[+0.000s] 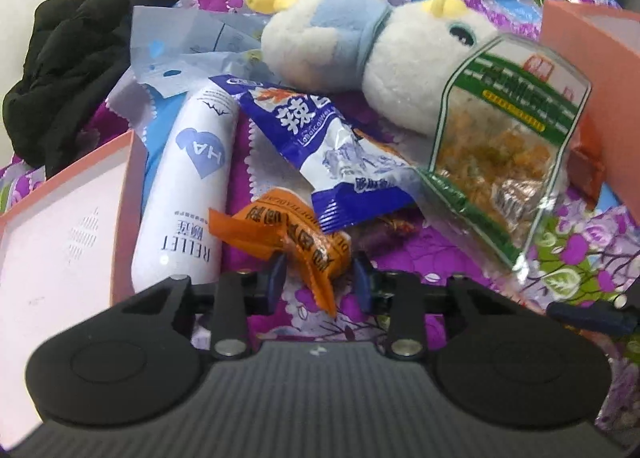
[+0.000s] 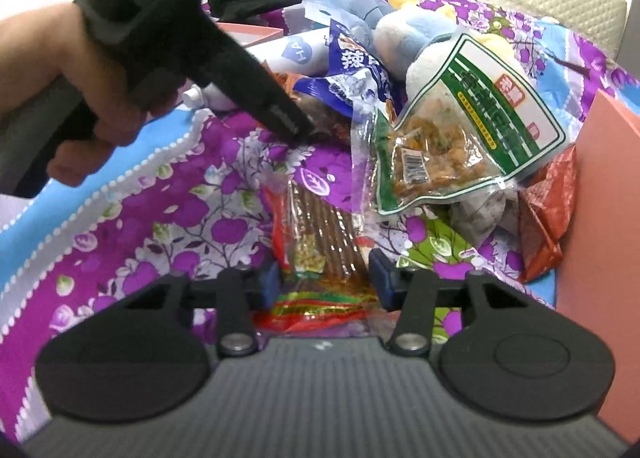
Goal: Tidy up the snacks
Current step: 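Reach both tools down into the snack pile beside the plush toy, then grasp the orange-labelled bag with the left tool while the right grasps the meat-strip bag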
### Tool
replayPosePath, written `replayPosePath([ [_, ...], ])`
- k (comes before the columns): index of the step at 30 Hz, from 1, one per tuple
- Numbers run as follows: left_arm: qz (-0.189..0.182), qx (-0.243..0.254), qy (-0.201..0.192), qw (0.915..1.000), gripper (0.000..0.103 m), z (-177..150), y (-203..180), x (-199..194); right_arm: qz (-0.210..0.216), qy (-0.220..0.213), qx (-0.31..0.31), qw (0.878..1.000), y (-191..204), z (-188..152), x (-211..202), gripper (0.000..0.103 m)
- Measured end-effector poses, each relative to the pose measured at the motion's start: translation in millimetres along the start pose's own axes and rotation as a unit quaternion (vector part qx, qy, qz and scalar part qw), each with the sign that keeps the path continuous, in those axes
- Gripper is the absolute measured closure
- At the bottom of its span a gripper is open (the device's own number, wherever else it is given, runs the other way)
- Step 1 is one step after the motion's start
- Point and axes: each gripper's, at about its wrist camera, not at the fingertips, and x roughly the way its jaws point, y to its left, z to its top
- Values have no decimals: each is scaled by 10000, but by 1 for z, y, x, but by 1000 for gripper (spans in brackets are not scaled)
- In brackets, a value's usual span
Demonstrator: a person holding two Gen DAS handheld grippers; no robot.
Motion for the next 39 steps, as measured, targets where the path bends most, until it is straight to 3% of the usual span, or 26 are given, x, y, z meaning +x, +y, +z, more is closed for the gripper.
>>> replayPosePath([
  [2,-10,-20,-6,10000,71,-3,-1,-9,27,-17,16,10000,2,0,-4,55],
  [14,-152,-157,-106,9997,72,-44,-23,-83,117,64,187,9997,19,-16,-50,55],
  [17,-56,-229,-154,9996,72,-60,-33,-103,101,130,237,9996,24,-25,-63,66],
  [21,-71,-397,-157,9991,72,-80,-40,-126,32,164,231,9996,29,-36,-78,66],
  [33,127,-1305,-111,9913,72,-151,-41,-191,-223,186,1,9996,48,-57,-120,72],
  [39,-73,-1745,133,9845,71,-181,-41,-198,-210,207,167,9994,54,-70,-122,69],
])
